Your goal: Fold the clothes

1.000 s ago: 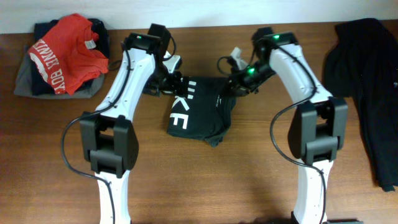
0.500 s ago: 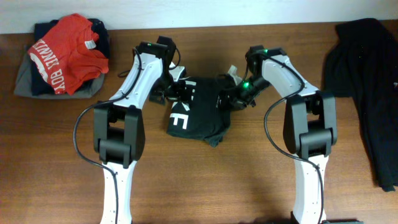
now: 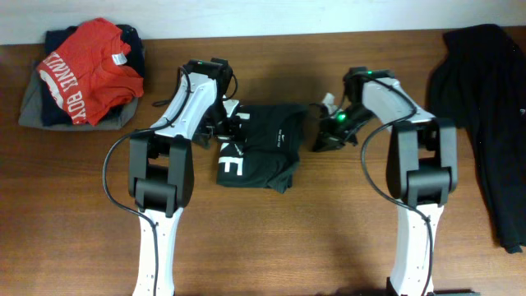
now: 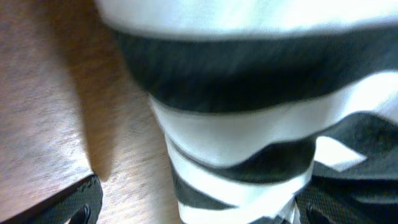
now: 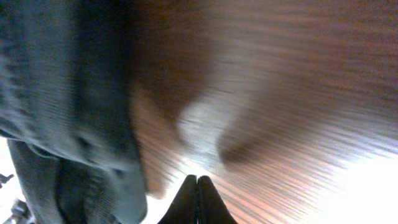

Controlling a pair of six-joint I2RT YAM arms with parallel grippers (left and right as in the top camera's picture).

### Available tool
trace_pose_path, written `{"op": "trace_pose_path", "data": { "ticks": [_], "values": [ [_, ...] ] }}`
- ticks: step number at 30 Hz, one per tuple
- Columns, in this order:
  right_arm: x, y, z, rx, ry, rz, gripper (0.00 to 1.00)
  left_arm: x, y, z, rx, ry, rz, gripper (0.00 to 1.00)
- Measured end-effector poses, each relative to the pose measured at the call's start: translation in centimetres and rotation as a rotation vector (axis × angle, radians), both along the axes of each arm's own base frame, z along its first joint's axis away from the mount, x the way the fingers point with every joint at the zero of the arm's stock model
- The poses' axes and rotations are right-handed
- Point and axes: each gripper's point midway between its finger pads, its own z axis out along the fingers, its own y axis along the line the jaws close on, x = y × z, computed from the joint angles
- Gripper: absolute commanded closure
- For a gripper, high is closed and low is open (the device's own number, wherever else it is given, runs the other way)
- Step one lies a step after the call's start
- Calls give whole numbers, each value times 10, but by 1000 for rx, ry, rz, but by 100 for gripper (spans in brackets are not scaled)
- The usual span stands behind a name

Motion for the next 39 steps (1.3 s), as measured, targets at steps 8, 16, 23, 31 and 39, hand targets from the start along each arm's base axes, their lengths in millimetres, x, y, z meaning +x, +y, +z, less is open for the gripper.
{"op": "trace_pose_path", "data": {
  "ticks": [8, 16, 23, 31, 39],
  "values": [
    [-2, -15, 47, 91, 50, -18, 96, 4, 13, 18, 82, 5, 16, 2],
    [-18, 31, 85, 259, 2, 114, 96, 24, 14, 35, 89, -77, 36, 2],
    [-50, 78, 69, 291, 23, 253, 96, 25, 16, 35, 91, -78, 41, 1],
    [-85, 101, 49, 302, 95, 318, 96, 25, 17, 35, 94, -78, 41, 1],
    [-84, 72, 13, 181, 114, 266, 96, 25, 18, 35, 97, -77, 42, 1]
  ]
}}
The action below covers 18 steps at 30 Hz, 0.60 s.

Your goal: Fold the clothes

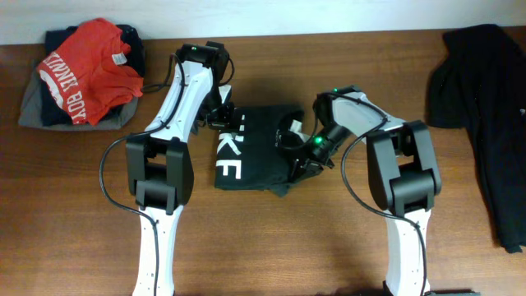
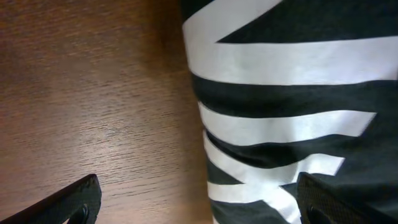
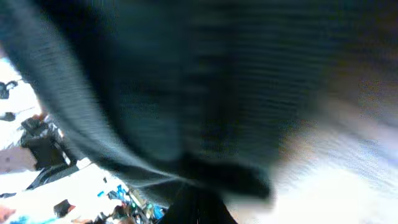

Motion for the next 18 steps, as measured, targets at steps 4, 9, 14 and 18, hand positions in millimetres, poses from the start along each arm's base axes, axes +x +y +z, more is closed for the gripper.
{"op": "trace_pose_path", "data": {
  "ticks": [4, 9, 14, 18],
  "values": [
    [17, -19, -9, -41, -32, -63, 96, -2, 10, 1, 38, 10, 3, 1],
    [37, -51, -19, -123, -40, -174, 96, -3, 29, 2, 77, 22, 23, 1],
    [42, -65, -10, -152, 0, -224, 96, -2, 43, 5, 89, 27, 50, 1],
    [71, -57, 14, -101, -82, -245, 96, 7, 41, 14, 80, -14, 50, 1]
  ]
}}
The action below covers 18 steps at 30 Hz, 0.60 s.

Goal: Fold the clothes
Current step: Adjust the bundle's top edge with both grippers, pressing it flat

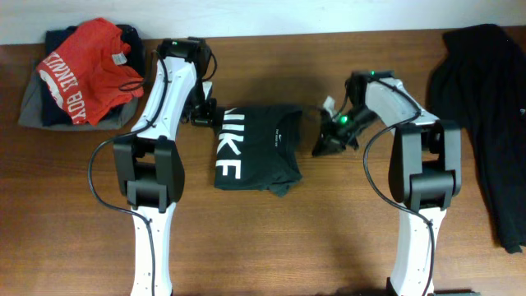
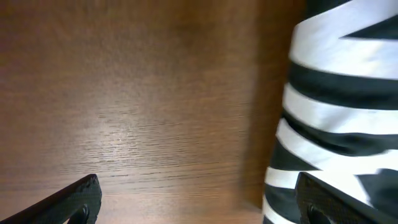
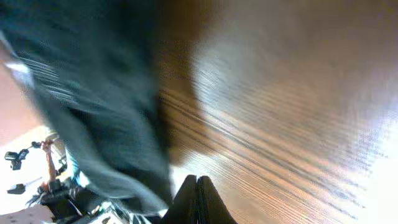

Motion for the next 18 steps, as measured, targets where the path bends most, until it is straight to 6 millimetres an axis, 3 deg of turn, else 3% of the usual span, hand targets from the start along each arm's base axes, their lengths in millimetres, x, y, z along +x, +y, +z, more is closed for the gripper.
{"op": "trace_pose_path", "data": {
  "ticks": [6, 12, 18],
  "values": [
    [43, 16, 30, 97, -174, -12, 89, -3, -35, 13, -104, -16, -44, 1],
    [59, 40, 35, 146, -263, 2, 86, 7, -80, 13, -217, -79, -127, 1],
    [67, 68, 40, 183, -324, 26, 88, 17, -96, 14, -274, -127, -148, 2]
  ]
}}
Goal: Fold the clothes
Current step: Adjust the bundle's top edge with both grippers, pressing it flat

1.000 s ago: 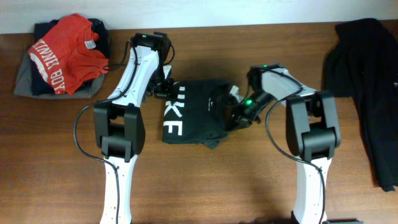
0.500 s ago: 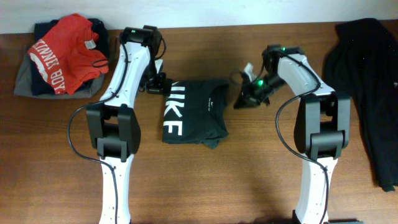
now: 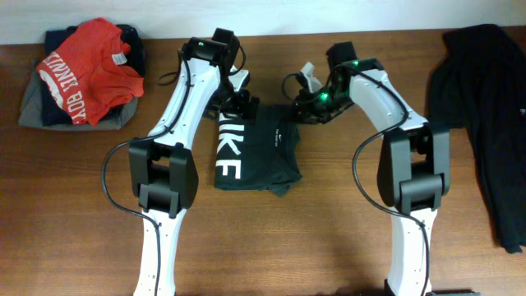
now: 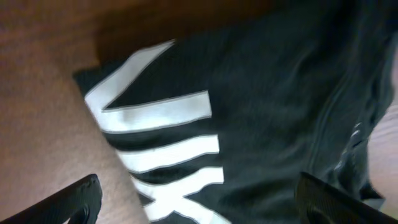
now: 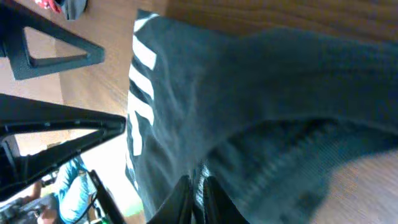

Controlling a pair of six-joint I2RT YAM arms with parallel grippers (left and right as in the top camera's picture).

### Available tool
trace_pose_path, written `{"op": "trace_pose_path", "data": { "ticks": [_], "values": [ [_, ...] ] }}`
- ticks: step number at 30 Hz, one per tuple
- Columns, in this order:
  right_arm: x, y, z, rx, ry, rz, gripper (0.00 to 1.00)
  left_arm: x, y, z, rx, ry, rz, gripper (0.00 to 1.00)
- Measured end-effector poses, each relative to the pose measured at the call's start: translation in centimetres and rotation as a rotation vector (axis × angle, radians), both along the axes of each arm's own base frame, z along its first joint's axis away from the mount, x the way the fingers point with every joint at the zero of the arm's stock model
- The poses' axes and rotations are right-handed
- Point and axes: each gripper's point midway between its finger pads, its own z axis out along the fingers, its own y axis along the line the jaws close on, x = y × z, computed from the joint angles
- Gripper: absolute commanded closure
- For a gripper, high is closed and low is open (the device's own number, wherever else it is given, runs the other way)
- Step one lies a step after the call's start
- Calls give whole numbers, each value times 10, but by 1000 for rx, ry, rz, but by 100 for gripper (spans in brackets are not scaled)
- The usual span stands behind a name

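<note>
A black shirt (image 3: 263, 152) with white letters lies folded into a rectangle at the table's middle. My left gripper (image 3: 238, 103) hovers at its top-left corner, open. In the left wrist view the white letters (image 4: 161, 124) lie between the wide-spread fingers (image 4: 81, 199). My right gripper (image 3: 306, 105) is at the shirt's top-right corner. The right wrist view shows it (image 5: 198, 193) shut on a stitched edge of the black fabric (image 5: 261, 81).
A pile of folded clothes with a red shirt (image 3: 86, 70) on top sits at the far left. A loose black garment (image 3: 485, 107) is spread along the right edge. The brown wooden table (image 3: 345, 230) extends toward the front.
My left gripper was over bare wood left of the shirt and is now over its top-left corner. My right gripper was shut on nothing beside the shirt's right edge and now pinches its top-right corner.
First my left gripper was at the shirt's upper left edge and my right one was shut just off its right side. Then the right one was on the shirt's lower right part. Later both were off the shirt. Now both are at its top corners.
</note>
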Motion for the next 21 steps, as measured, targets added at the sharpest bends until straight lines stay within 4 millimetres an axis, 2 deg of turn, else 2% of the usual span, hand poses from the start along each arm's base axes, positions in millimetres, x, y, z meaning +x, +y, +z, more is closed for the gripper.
{"op": "trace_pose_path", "data": {
  "ticks": [4, 9, 11, 15, 21],
  "values": [
    [-1, 13, -7, 2, 9, 7, 90, 5, -3, -5, -20, -7, 2, 2],
    [-6, 16, -33, -19, 77, 2, 90, 6, -4, -31, -15, 31, 4, 2],
    [-7, 12, -44, -47, 102, -9, 86, 6, -3, -41, -10, 47, 5, 2],
    [-6, -1, -59, -116, 137, -48, 87, 7, 2, -51, -1, 60, 13, 2],
    [5, -32, -69, -200, 136, -119, 96, 18, 26, -53, 34, 35, 51, 2]
  ]
}}
